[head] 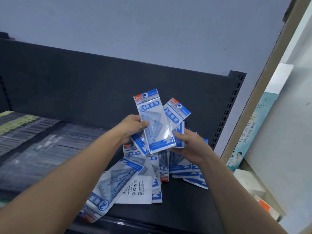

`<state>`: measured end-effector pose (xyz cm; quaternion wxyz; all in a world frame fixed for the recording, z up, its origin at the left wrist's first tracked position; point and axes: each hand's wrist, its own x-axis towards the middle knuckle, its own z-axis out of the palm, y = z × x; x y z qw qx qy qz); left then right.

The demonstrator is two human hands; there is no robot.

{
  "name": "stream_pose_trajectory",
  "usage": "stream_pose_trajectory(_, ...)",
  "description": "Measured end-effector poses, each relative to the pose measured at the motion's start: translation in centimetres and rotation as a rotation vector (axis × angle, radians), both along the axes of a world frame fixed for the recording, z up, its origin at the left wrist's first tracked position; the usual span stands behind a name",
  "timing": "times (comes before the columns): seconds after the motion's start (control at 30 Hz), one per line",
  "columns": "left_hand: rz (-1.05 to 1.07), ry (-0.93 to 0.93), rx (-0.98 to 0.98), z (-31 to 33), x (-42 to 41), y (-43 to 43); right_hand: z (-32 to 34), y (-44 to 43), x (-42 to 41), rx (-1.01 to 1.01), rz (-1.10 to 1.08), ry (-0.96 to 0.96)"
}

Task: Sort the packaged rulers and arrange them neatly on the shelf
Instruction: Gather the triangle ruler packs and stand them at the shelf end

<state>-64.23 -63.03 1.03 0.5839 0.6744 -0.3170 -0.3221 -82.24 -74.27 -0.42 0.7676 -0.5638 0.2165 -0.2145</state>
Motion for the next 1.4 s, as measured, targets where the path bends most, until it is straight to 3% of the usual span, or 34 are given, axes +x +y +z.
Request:
stream_pose_trajectory(0.1, -0.011, 0.047, 0.036, -0.4, -0.2, 0.1, 0.2, 0.3, 0.9, -0.122, -0.144, 0.121)
stream_pose_trajectory(0.5, 0.185, 0.191, 0.051, -1.7, 1.8, 0.9, -0.1, -0.6, 0.3, -0.157, -0.293, 0.114)
stream_pose_trajectory(0.63, 0.282, 0.256, -0.015, -1.8, 1.7, 0.8, -0.2, -0.5, 0.2, -0.134, -0.395, 0.047)
stream_pose_trajectory(0.8, 0.324, 0.470, -0.153, -1.9, 0.3, -0.1, -0.3, -0.2, 0.6, -0.097, -0.552, -0.087)
stream_pose_trajectory(1.0, 0.177, 0.594, -0.175, -2.2, -3.4, -2.2, -1.0, 0.7, 2.2, -0.188, -0.520, -0.019)
stream_pose_trajectory(1.2, 0.275, 0.642, -0.300, -2.2, -3.2, -3.0, -0.8, 0.9, 1.0, -0.013, -0.261, -0.091)
stream_pose_trajectory(1.3, 0.330, 0.670, -0.378, -1.9, -2.8, -3.0, -0.5, 0.7, 0.2, -0.111, -0.102, -0.029)
stream_pose_trajectory(1.4, 0.333, 0.676, -0.433, -1.7, -2.8, -3.0, -0.7, 0.3, 0.1, -0.163, -0.194, 0.009)
